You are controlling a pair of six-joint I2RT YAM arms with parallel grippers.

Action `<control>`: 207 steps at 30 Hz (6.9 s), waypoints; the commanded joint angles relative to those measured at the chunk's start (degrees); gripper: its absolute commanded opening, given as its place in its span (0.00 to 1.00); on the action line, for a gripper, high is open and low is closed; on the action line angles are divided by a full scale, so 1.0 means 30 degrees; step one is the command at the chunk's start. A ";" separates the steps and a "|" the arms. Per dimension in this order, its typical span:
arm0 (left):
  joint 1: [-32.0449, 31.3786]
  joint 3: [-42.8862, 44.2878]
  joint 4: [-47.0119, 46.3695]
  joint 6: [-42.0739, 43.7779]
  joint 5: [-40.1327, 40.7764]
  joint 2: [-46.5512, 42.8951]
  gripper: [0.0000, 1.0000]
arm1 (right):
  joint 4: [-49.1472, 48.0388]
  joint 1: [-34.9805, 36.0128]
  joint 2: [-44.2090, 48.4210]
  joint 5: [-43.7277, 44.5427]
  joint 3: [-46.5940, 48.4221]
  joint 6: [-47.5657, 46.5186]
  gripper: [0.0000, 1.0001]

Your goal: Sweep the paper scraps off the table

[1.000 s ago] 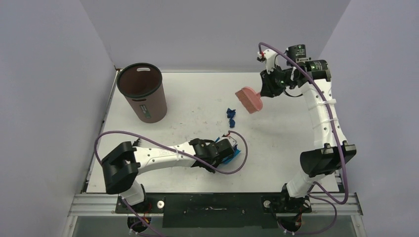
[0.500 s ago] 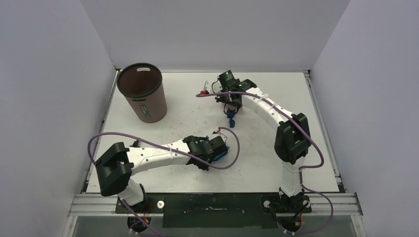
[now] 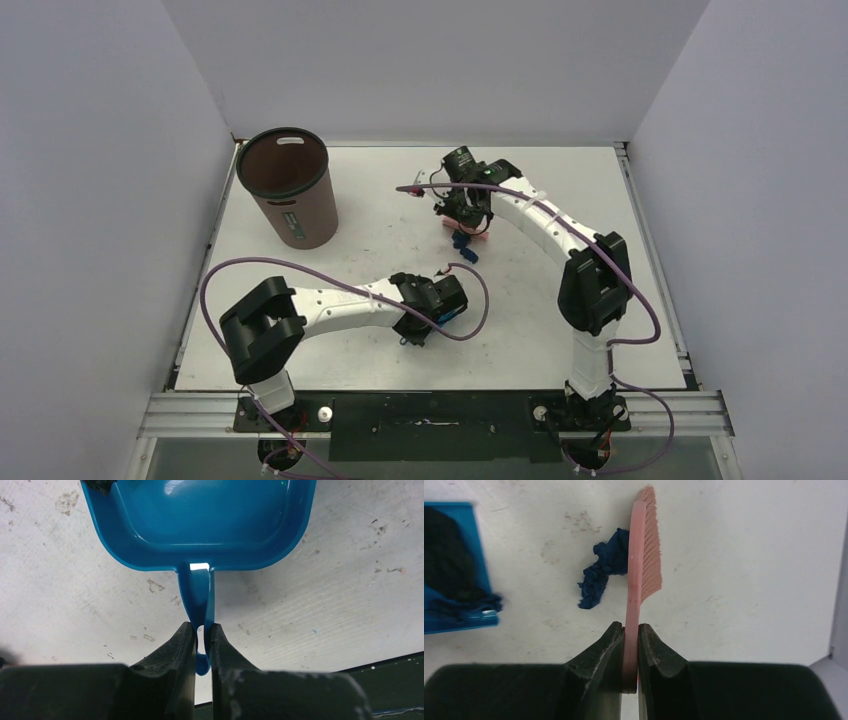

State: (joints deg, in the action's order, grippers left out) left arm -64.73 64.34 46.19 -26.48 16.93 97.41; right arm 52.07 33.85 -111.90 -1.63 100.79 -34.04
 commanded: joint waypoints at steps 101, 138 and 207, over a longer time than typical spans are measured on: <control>1.3861 0.4282 -0.3489 0.1506 -0.2846 -1.0684 0.00 | -1.0259 -1.6262 1.4770 -1.9789 -1.8803 1.0664 0.05; 2.2916 -0.6446 -2.7535 -2.2179 -1.4217 -1.2307 0.00 | -0.9215 -1.6292 1.4594 -1.9936 -1.8598 0.9484 0.05; 1.6576 0.1885 -0.1105 -0.1301 -0.1670 -2.0451 0.00 | -1.1434 -0.1400 0.5857 -0.8355 -1.0262 2.6697 0.05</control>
State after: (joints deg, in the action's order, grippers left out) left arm -14.59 70.04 45.28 -31.18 11.60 36.88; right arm 10.04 35.75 -100.49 -23.42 69.93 54.68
